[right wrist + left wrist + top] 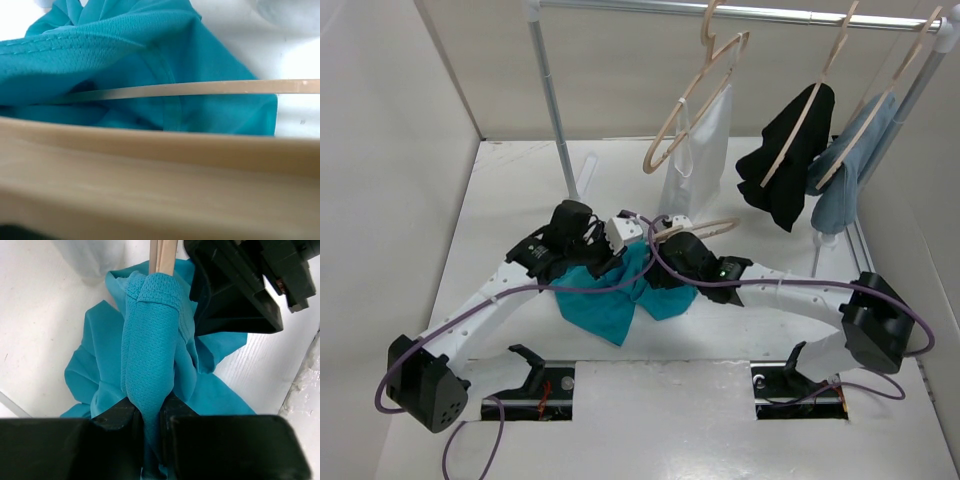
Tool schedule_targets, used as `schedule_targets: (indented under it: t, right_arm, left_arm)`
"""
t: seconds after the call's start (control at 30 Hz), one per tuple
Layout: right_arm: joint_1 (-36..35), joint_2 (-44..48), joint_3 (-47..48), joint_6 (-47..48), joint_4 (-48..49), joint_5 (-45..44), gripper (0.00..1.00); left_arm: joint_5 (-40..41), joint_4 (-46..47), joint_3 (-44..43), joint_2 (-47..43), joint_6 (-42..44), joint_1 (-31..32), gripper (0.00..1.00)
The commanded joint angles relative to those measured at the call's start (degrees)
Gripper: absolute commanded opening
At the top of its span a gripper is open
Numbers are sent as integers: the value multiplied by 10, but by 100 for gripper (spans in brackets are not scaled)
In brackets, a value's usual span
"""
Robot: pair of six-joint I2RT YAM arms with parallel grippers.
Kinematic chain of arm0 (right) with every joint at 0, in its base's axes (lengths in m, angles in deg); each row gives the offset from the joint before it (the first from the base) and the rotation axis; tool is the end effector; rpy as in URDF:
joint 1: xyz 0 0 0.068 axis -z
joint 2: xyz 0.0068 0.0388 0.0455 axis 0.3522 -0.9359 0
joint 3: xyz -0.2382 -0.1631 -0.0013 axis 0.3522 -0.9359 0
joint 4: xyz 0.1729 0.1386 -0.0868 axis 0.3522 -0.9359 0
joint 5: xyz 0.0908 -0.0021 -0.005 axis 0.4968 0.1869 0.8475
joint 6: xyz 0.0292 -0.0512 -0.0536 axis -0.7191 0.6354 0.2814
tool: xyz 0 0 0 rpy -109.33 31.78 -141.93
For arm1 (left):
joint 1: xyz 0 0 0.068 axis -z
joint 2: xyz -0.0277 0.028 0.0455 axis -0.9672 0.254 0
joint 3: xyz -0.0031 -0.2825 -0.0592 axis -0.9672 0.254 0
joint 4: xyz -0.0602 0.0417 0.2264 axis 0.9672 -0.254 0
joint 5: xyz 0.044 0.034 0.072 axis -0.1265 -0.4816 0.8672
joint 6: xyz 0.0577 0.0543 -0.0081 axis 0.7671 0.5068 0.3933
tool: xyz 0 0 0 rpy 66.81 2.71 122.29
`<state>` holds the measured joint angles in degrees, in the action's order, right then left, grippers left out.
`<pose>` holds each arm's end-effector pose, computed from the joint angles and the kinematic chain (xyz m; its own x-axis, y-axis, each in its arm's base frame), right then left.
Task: Place the t-shirt on the hanger
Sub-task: Place tshirt on hanger
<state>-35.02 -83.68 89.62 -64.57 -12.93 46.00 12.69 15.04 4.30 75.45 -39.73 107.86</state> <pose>0.1901 0.2528 0.2386 -0.7077 -0.0205 -0.7063 -0.3728 0.8600 0.3485 0.1807 -0.1499 0.3017 -0.0596 0.5412 -0.8388 0.9157 0.3642 0.1699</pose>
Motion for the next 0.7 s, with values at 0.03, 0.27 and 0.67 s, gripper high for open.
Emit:
schedule_targets:
  t: [0.03, 0.27, 0.67]
  right_arm:
    - [-9, 27, -23, -58, -18, -23, 47]
    - [-15, -24, -4, -64, -13, -17, 49]
    - [-20, -92, 10, -74, 27, 4, 57]
  left_arm:
    - [-27, 77, -9, -13, -15, -9, 0]
    - [-39, 82, -39, 0, -34, -15, 0]
    - [-39, 101, -39, 5, -52, -15, 0]
